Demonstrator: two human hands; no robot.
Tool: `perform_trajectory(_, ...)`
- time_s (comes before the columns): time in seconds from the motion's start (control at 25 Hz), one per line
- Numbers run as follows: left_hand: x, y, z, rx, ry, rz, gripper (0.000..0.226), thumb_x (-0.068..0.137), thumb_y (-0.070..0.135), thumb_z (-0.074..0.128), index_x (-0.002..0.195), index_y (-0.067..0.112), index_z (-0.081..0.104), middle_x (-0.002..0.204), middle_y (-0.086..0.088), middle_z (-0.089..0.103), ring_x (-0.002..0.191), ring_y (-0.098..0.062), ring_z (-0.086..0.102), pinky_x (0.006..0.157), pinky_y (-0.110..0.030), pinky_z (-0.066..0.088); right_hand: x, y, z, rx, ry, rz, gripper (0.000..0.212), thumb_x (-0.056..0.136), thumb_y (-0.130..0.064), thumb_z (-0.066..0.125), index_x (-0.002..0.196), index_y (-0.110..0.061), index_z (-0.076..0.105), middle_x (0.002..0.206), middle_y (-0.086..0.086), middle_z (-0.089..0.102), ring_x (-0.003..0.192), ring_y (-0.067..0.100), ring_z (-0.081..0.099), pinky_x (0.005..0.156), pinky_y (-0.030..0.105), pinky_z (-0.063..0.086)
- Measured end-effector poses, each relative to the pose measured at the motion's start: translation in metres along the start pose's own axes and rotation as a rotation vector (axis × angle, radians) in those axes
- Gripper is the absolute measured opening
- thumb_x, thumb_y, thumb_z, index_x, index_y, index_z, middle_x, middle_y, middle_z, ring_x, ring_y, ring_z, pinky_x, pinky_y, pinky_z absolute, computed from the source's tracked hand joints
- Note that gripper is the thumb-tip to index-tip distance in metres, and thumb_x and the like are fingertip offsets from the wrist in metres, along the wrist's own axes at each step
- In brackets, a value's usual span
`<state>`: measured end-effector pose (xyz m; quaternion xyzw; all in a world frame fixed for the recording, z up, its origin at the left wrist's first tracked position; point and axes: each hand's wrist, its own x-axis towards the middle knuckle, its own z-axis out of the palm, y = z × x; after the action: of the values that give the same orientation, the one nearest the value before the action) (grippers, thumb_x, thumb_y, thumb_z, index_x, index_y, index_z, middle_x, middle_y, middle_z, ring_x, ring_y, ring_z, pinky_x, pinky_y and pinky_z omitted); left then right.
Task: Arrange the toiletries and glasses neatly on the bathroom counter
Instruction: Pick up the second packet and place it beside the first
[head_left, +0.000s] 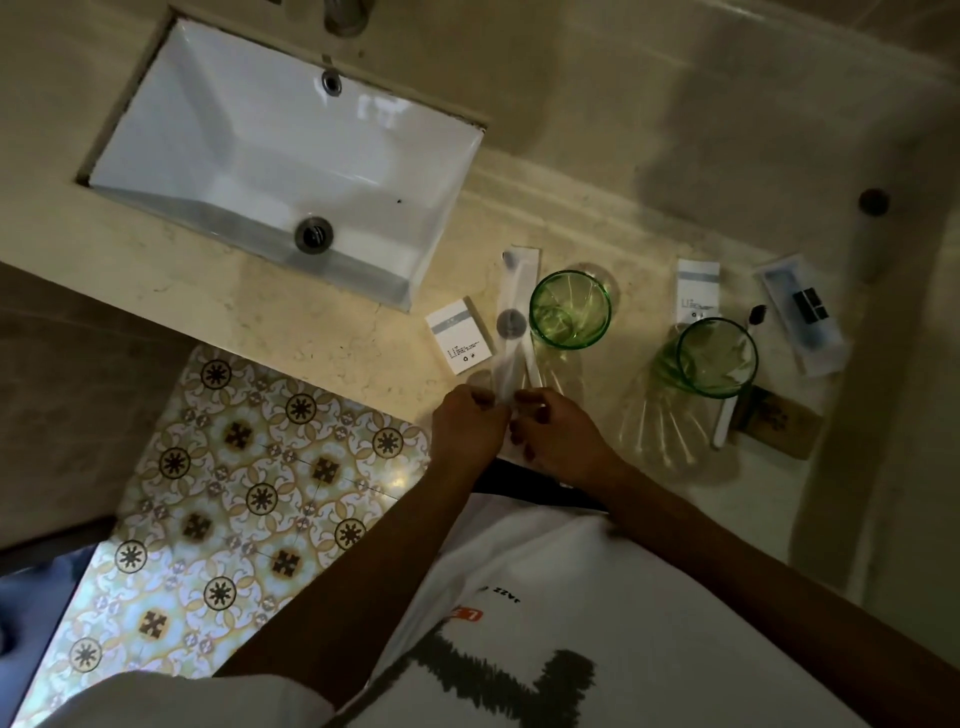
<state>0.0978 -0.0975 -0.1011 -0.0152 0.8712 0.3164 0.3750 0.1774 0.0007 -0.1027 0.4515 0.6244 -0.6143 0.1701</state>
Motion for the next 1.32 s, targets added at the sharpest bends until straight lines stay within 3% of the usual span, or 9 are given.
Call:
perform_trajectory(0.16,0.005,0.003,-0.005,-0.009,-0.028,0.001,0.021,0.081,0.020,0.063,0.066,0.008,0.073,0.061,-0.008,0.067,0.060,-0.018,0.062,0.056,-0.026,0.044,0.003,-0.007,0.000,0.089,0.045,0.040,0.006,0.091,-0.012,0.061,0.090,-0.006,0.063,0.060,0.005,0.058,0.048,0.014,0.050,0.050,0.029,0.041)
perform_trajectory(0.28,0.008,-0.002,-0.013,-0.044,-0.142,-0.020,0.032,0.082,0.017,0.061,0.051,0.010,0.064,0.043,-0.004,0.055,0.045,-0.019,0.053,0.051,-0.028,0.044,0.005,-0.010,-0.002,-0.183,0.020,-0.020,0.020,0.089,-0.024,0.060,0.079,-0.007,0.062,0.067,0.001,0.058,0.062,0.014,0.054,0.058,0.029,0.041)
perform_trajectory(0.4,0.009,-0.005,-0.021,-0.120,-0.248,0.013,0.029,0.088,0.011,0.059,0.062,0.007,0.069,0.050,-0.010,0.060,0.045,-0.020,0.054,0.049,-0.028,0.046,-0.001,-0.013,-0.001,-0.375,0.045,-0.101,0.018,0.091,-0.036,0.058,0.090,-0.018,0.062,0.083,-0.005,0.064,0.081,0.015,0.059,0.066,0.027,0.041)
perform_trajectory(0.52,0.008,-0.005,-0.024,-0.179,-0.296,0.054,0.022,0.088,0.002,0.057,0.080,0.014,0.073,0.064,-0.011,0.068,0.047,-0.018,0.058,0.049,-0.028,0.049,-0.005,-0.015,0.002,-0.355,0.082,-0.107,0.040,0.093,-0.052,0.052,0.111,-0.017,0.060,0.100,0.000,0.068,0.091,0.019,0.064,0.079,0.032,0.047)
perform_trajectory(0.64,0.006,-0.003,-0.020,-0.168,-0.319,0.091,0.030,0.084,-0.004,0.052,0.083,0.015,0.075,0.068,-0.005,0.071,0.051,-0.018,0.060,0.050,-0.031,0.051,0.002,-0.014,0.004,-0.429,0.109,-0.115,0.047,0.092,-0.060,0.048,0.106,-0.018,0.061,0.097,-0.001,0.070,0.090,0.019,0.066,0.075,0.033,0.048)
perform_trajectory(0.76,0.002,-0.003,-0.016,-0.197,-0.276,0.067,0.026,0.086,0.001,0.054,0.092,0.015,0.074,0.068,-0.004,0.072,0.050,-0.020,0.062,0.048,-0.031,0.053,0.006,-0.015,0.002,-0.455,0.192,-0.168,0.039,0.091,-0.053,0.053,0.103,-0.018,0.063,0.094,0.001,0.071,0.088,0.020,0.068,0.074,0.035,0.052)
perform_trajectory(0.88,0.004,-0.008,-0.014,-0.270,-0.194,0.006,0.025,0.090,0.005,0.054,0.099,0.015,0.075,0.068,-0.006,0.072,0.047,-0.020,0.057,0.045,-0.031,0.047,0.007,-0.016,0.002,-0.667,0.213,-0.258,0.035,0.094,-0.043,0.054,0.109,-0.013,0.063,0.100,0.009,0.072,0.092,0.027,0.068,0.080,0.041,0.054)
perform_trajectory(1.12,0.009,-0.008,-0.018,-0.448,-0.330,-0.098,0.016,0.086,0.016,0.067,0.096,0.024,0.077,0.055,-0.007,0.055,0.047,-0.021,0.043,0.043,-0.027,0.033,0.011,-0.015,0.009,-0.850,0.223,-0.283,0.027,0.091,-0.034,0.056,0.104,-0.010,0.058,0.102,0.011,0.067,0.094,0.032,0.066,0.072,0.038,0.049)
perform_trajectory(1.32,0.004,0.001,-0.026,-0.500,-0.344,-0.138,0.013,0.091,0.010,0.061,0.092,0.013,0.074,0.072,-0.015,0.065,0.058,-0.026,0.060,0.053,-0.035,0.051,-0.005,-0.019,-0.006,-0.546,0.199,-0.358,0.021,0.083,-0.032,0.065,0.075,-0.017,0.052,0.078,0.001,0.058,0.071,0.018,0.054,0.063,0.029,0.040)
